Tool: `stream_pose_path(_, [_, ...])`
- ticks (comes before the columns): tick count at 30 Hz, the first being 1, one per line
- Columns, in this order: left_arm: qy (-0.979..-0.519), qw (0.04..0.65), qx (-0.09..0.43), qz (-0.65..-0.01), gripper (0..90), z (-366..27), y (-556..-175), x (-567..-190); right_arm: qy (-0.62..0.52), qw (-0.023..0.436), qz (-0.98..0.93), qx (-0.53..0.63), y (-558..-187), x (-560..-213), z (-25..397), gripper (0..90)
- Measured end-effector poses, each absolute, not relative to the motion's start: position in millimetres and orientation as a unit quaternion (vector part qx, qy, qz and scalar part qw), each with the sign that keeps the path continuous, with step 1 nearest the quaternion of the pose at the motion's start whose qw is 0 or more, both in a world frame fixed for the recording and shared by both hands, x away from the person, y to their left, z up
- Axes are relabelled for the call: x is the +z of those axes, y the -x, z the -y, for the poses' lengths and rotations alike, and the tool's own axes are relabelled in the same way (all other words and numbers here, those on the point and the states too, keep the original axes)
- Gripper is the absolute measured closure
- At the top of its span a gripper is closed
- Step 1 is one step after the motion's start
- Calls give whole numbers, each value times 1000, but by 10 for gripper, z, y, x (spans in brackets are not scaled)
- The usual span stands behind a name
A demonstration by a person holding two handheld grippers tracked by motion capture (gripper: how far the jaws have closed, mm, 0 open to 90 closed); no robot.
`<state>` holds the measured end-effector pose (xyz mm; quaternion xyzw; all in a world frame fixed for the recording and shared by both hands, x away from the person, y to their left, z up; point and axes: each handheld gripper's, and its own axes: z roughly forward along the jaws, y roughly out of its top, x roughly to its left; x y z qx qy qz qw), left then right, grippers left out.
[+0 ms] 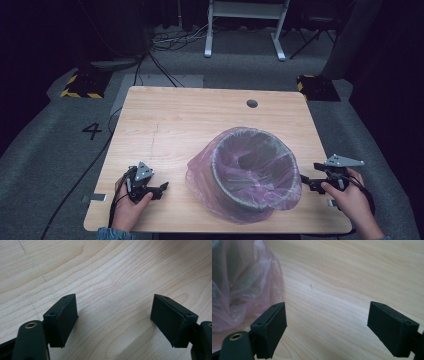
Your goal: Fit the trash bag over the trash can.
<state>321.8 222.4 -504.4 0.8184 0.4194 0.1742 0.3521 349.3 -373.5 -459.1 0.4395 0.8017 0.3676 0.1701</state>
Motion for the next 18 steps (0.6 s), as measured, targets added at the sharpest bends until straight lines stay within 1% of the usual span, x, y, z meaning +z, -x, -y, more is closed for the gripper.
stream_pose_path(5, [-819,352,174,-419,216,-2225,-3218,-5044,-419,151,-824,351,-3445,-4719,3779,162])
stream_pose_path(18, [-819,351,175,-419,215,-2222,-3217,-5044,-453,156,-784,396,-3336,-4978,3749,161])
